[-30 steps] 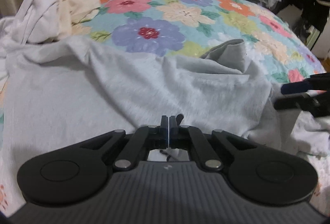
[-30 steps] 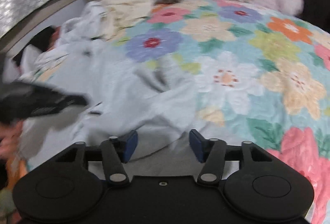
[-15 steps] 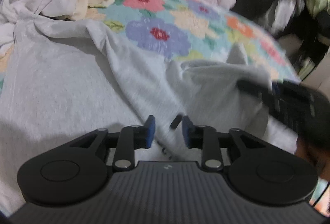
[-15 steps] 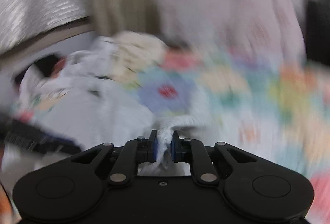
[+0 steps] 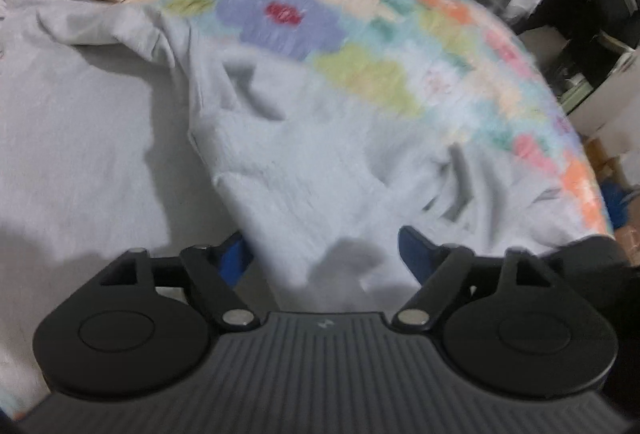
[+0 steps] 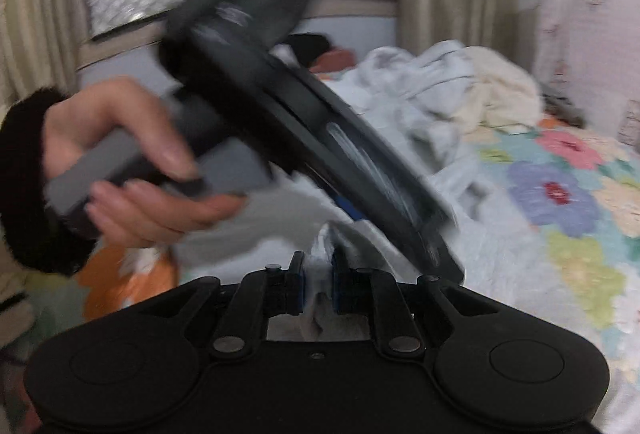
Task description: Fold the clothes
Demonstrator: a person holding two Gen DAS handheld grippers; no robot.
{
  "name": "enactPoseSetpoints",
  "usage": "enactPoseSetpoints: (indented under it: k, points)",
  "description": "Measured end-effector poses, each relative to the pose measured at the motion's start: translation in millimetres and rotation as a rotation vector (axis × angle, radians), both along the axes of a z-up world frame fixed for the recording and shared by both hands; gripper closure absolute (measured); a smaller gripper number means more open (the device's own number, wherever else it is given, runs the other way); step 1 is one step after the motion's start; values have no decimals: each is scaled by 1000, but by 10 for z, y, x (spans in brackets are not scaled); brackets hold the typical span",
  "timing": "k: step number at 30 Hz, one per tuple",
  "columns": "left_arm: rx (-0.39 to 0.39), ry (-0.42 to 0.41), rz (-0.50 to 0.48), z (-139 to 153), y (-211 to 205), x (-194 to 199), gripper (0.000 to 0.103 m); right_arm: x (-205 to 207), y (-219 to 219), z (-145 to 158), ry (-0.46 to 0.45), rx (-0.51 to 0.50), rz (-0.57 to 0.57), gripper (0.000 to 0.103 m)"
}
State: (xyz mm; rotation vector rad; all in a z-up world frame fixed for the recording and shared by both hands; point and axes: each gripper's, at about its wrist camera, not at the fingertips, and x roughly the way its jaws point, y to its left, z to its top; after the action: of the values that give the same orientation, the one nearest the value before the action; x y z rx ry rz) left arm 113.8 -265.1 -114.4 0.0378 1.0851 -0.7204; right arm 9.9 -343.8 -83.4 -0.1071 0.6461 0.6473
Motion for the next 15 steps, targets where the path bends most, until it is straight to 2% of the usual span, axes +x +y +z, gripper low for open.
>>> enactPoseSetpoints:
  k: [2,4,6,7,8,13,14,15]
  points:
    - [29,18,26,-115,46,8,24,-30,21,-45,27,-7,27,85]
    - [60,3,59,-221,119,9,33,-63,11,-47,29,-41,34,81]
    - [48,-9,72,-272,207,12,60,-84,-99,-3,40,-51,16,81]
    - [47,-20,80,-276,243,5,69,-86,-179,32,45,-51,-6,77]
    - [56,-34,92,-270,268,-9,80,-88,-259,66,50,-51,-28,68]
    - [42,-24,198,-235,432,-48,79,-116,-791,147,42,-158,-264,57]
    - [43,-13,198,-237,432,-49,76,-91,-897,138,53,-188,-314,55]
    - [43,-1,198,-239,432,-50,67,-89,-985,122,62,-219,-355,55]
